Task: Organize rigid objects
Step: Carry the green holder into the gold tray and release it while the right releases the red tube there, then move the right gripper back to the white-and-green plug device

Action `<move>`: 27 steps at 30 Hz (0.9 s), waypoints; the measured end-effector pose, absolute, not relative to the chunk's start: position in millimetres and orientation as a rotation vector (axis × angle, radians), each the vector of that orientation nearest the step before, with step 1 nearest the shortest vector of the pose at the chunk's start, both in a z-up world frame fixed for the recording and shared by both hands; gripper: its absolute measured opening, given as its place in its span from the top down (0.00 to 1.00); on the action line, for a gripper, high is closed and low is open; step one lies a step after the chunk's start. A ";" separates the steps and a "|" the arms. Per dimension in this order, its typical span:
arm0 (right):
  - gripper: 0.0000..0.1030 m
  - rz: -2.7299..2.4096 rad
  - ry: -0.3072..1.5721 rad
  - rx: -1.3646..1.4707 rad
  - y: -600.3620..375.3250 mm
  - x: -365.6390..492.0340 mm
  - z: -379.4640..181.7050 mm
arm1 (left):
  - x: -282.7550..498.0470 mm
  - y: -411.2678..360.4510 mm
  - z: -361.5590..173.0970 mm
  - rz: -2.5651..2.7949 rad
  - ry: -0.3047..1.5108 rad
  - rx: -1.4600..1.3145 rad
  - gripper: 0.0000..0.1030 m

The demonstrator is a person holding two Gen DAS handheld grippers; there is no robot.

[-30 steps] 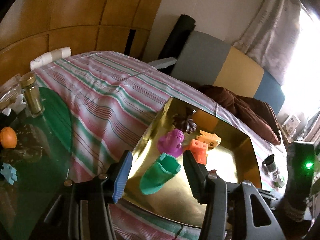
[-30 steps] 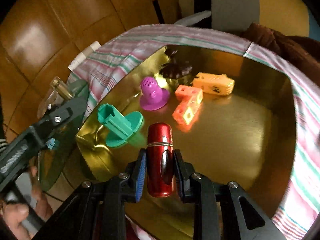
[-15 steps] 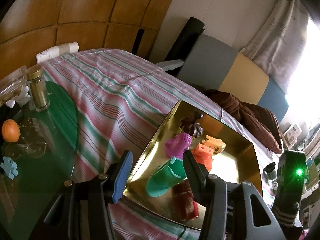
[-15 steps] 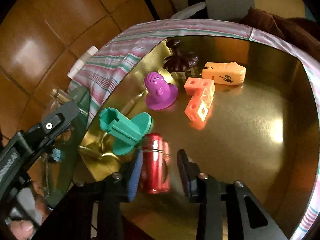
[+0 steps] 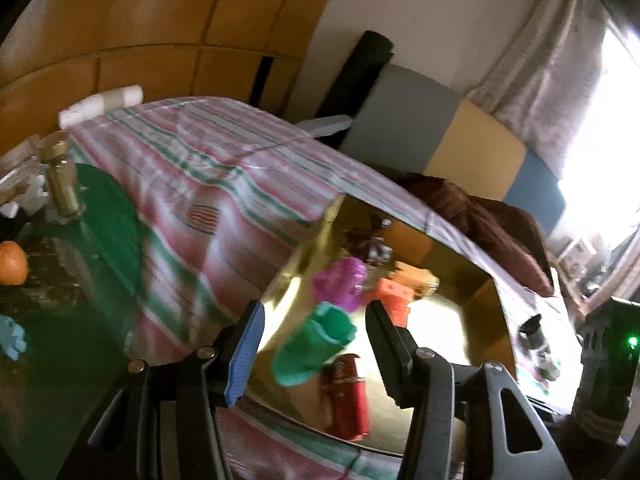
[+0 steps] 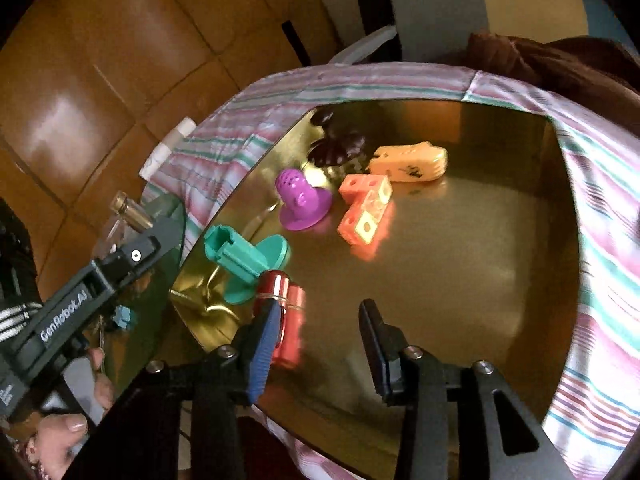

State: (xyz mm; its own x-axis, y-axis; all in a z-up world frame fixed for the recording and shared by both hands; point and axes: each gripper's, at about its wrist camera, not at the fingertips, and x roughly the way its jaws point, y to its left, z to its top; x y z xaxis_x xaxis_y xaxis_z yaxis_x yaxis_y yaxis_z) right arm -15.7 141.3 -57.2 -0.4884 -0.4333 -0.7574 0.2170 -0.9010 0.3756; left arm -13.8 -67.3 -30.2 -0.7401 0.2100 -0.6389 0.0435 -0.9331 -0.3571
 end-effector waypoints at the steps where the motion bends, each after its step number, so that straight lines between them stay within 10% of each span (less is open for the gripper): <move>1: 0.56 -2.411 -0.330 1.308 143.6 -15.3 -55.2 | -13.2 -63.6 -29.3 2.786 -0.529 -1.083 0.49; 27: 0.50 -2.763 -0.370 1.404 319.6 23.5 -53.8 | 17.7 33.3 -28.3 2.509 -0.172 -0.999 0.49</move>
